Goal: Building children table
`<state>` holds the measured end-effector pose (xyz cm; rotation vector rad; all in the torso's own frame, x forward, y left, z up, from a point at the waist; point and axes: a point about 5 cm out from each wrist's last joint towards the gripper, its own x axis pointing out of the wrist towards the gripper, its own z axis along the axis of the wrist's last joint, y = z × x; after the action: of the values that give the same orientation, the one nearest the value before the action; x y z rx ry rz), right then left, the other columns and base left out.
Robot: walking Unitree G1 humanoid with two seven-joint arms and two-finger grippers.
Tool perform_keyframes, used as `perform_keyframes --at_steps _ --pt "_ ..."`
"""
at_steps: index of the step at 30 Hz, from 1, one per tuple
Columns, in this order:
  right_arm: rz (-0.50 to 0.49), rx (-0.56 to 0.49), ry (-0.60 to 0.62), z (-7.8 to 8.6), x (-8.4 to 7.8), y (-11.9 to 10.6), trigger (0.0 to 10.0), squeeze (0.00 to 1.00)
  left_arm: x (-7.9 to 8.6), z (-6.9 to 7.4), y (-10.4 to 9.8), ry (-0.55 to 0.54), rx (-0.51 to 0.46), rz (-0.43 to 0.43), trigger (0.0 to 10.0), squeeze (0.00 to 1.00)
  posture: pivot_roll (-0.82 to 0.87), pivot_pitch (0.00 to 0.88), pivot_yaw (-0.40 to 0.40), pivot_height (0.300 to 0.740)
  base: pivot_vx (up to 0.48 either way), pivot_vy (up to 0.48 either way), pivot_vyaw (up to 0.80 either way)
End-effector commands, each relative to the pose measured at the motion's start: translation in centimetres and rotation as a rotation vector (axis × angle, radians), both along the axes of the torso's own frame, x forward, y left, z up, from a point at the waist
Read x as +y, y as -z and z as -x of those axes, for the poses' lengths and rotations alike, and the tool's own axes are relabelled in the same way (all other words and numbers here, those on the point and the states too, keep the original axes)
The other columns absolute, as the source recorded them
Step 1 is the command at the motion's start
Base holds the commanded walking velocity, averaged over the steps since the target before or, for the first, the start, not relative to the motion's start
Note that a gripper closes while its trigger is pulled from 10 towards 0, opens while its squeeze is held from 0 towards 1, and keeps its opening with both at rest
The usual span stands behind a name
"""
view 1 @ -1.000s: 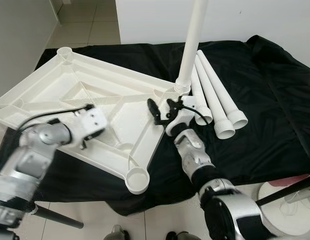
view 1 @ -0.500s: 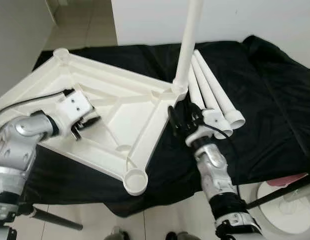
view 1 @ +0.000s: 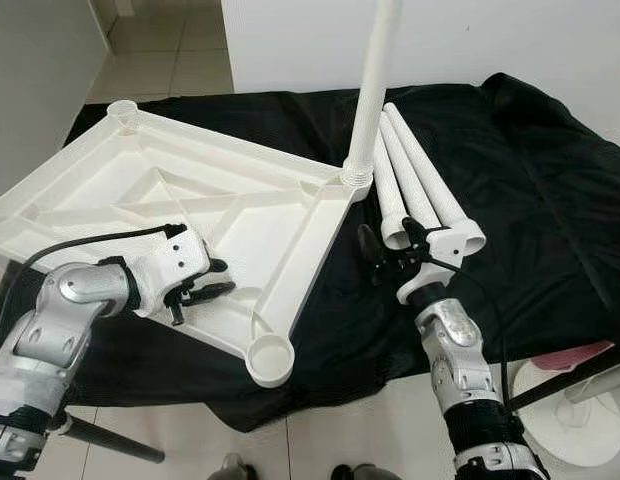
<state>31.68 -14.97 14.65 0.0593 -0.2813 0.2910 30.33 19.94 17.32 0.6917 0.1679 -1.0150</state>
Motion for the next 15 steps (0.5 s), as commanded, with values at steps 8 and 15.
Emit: perform_keyframes --at_steps 8,15 --pt "0.027 0.035 0.007 0.4 -0.5 0.6 10.0 0.0 1.1 0.3 -1.1 0.091 0.146 0.164 10.0 1.0 -0.01 0.053 0.009 0.74 0.0 0.0 0.0" --pt "0.036 0.045 0.018 0.7 -0.9 0.6 10.0 0.0 1.0 1.3 -1.5 0.212 0.211 0.191 10.0 0.0 -0.02 0.049 0.02 0.74 0.0 0.0 0.0"
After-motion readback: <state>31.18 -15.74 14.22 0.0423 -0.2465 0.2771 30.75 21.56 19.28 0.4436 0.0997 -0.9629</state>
